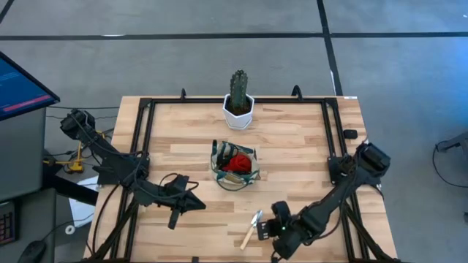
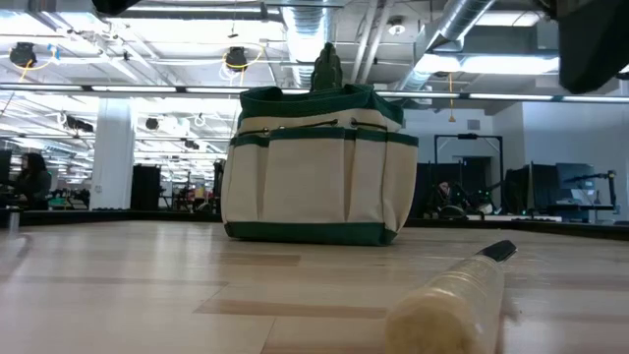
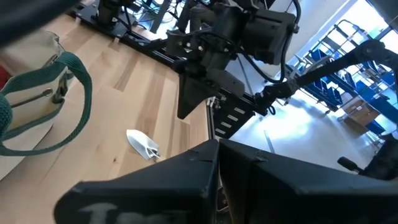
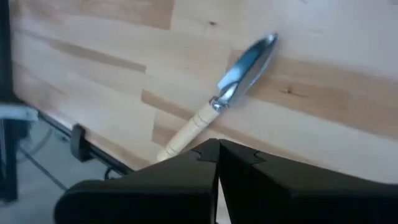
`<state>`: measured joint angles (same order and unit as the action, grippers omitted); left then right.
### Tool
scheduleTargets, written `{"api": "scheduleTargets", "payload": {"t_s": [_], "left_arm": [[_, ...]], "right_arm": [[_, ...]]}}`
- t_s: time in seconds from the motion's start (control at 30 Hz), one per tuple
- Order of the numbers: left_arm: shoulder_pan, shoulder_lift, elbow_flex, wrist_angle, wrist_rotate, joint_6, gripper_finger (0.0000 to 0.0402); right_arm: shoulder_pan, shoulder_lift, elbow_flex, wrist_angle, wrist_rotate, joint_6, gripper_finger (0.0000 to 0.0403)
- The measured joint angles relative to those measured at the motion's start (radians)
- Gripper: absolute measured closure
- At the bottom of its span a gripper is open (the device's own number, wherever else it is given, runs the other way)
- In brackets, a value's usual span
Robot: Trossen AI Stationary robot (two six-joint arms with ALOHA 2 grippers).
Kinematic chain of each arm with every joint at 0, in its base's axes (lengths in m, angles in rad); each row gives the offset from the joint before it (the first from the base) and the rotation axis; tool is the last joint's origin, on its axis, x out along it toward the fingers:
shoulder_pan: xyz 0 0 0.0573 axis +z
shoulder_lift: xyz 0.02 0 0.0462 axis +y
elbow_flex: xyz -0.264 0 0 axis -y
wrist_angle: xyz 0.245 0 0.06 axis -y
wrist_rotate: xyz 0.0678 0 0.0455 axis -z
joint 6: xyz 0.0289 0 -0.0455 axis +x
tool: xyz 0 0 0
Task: Pick & Place Garden tools in Gardening bag
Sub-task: Put the brown trowel into the gardening bag
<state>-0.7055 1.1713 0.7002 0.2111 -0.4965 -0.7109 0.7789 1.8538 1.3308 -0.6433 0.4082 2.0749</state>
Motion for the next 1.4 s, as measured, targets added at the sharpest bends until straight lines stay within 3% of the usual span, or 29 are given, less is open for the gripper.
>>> {"api": "scheduleTargets", "payload": {"t_s": [0.4, 0.47, 0.53, 0.73, 0.87, 1.07, 1.4], "left_arm": [[0.0, 0.0, 0.0, 0.009, -0.014, -0.003, 0.0401], [0.0, 0.0, 0.0, 0.011, -0.016, -0.003, 0.0401], [0.0, 0.0, 0.0, 0.016, -0.016, -0.003, 0.0401], [0.0, 0.0, 0.0, 0.018, -0.016, -0.003, 0.0401], [0.0, 0.0, 0.0, 0.018, -0.016, -0.003, 0.0401], [0.0, 0.0, 0.0, 0.019, -0.016, -0.003, 0.0401], [0.0, 0.0, 0.0, 0.023, -0.015, -0.004, 0.0401]], "right_arm": [[-0.072, 0.0, 0.0, 0.138, -0.046, -0.606, 0.0403], [-0.079, 0.0, 0.0, 0.139, -0.045, -0.629, 0.0403], [-0.09, 0.0, 0.001, 0.111, -0.045, -0.582, 0.0403], [-0.102, 0.0, -0.01, -0.137, -0.045, -0.187, 0.0403], [-0.081, 0.0, -0.089, -0.082, -0.054, -0.04, 0.0403], [-0.065, -0.001, -0.207, 0.322, -0.008, -0.039, 0.0403], [-0.065, -0.002, -0.258, 0.327, 0.007, -0.045, 0.0403]]}}
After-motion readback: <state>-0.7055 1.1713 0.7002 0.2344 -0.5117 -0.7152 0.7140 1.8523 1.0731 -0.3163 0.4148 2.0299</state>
